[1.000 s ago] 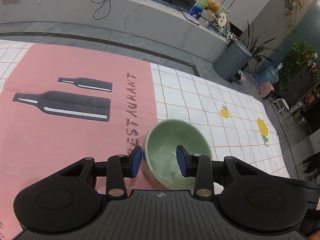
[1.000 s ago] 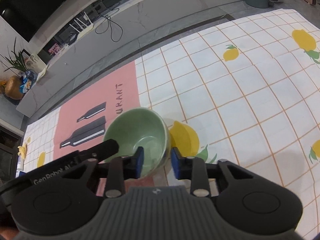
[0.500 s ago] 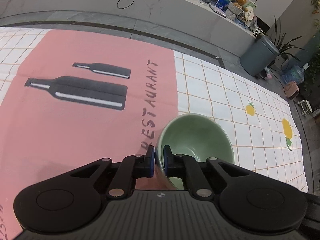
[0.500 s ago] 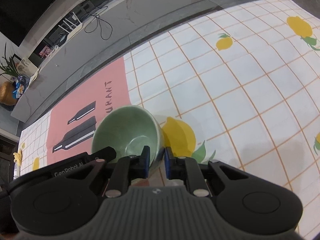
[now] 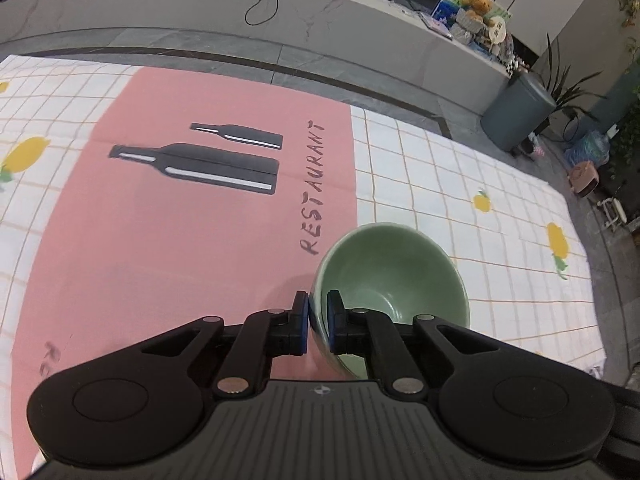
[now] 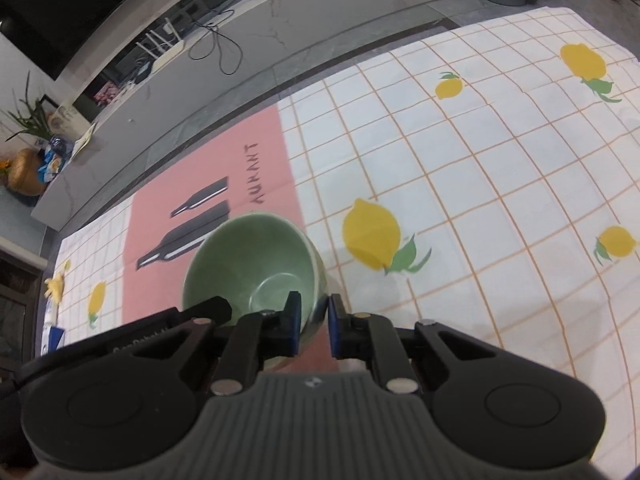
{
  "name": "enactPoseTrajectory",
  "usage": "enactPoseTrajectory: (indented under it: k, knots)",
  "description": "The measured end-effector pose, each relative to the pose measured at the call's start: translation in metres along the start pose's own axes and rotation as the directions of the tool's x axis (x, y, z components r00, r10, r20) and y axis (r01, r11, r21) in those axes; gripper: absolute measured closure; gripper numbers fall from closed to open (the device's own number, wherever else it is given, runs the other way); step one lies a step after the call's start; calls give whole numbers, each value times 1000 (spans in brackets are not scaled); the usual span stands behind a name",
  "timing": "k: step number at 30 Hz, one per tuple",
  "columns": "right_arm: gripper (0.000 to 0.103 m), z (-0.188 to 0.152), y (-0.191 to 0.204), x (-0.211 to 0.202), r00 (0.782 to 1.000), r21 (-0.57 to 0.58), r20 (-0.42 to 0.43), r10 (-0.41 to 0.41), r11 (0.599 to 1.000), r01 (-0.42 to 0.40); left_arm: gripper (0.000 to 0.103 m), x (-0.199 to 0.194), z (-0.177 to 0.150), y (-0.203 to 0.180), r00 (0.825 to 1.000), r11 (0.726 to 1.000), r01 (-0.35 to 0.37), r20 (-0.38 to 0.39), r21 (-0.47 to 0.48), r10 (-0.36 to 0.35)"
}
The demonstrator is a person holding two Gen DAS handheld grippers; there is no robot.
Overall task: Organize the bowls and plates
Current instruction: 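Close both grippers on the green bowl rim and lift it, then carry the green bowl with both grippers over the blue steel bowl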
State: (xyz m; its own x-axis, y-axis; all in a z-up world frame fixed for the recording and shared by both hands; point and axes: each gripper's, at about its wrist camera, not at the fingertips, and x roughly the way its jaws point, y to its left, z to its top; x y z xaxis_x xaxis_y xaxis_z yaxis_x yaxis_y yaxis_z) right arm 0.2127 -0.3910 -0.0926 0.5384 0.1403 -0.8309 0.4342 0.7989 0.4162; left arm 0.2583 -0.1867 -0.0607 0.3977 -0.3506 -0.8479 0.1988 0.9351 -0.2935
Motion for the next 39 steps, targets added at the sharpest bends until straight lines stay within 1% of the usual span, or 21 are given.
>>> enactPoseTrajectory:
  k: [2,6,12,14,17,22,26,29,34,39]
  knots:
    - [91,-7,1,-11,1000,9,0,17,1000,-17,94,-14,-4,1,1000,1000,5,22,-10,-5]
    - [91,-20,4,-38,998,12,13,68,998,-68,93,-51,-14,-4,996,1000,5,90,-10,-4]
    - [91,-40,11,-91,991,-10,65,120,993,-119,93,-105,-30,-10,986,999,38,161,-4,-37]
    - [91,-48,13,-108,989,-16,76,129,992,-128,92,-118,-39,-13,984,999,42,175,3,-42]
    - [91,-60,11,-128,988,-23,82,132,991,-131,92,-131,-52,-16,984,999,47,169,12,-49]
    - [91,-81,3,-146,988,-34,62,139,990,-137,92,-139,-75,-15,987,999,46,155,-1,-45]
    - [91,-98,-6,-148,989,-34,29,148,989,-147,92,-142,-94,-15,988,999,38,152,-7,-37]
    - [91,-108,-15,-147,989,-28,10,149,988,-149,91,-137,-103,-16,991,999,41,131,-6,-40]
    - [91,-115,-32,-139,990,-13,-32,135,991,-135,91,-121,-114,-17,996,999,39,80,0,-38]
    - [91,-117,-39,-124,991,-22,-60,118,993,-120,92,-110,-122,-22,998,1000,0,62,29,-1]
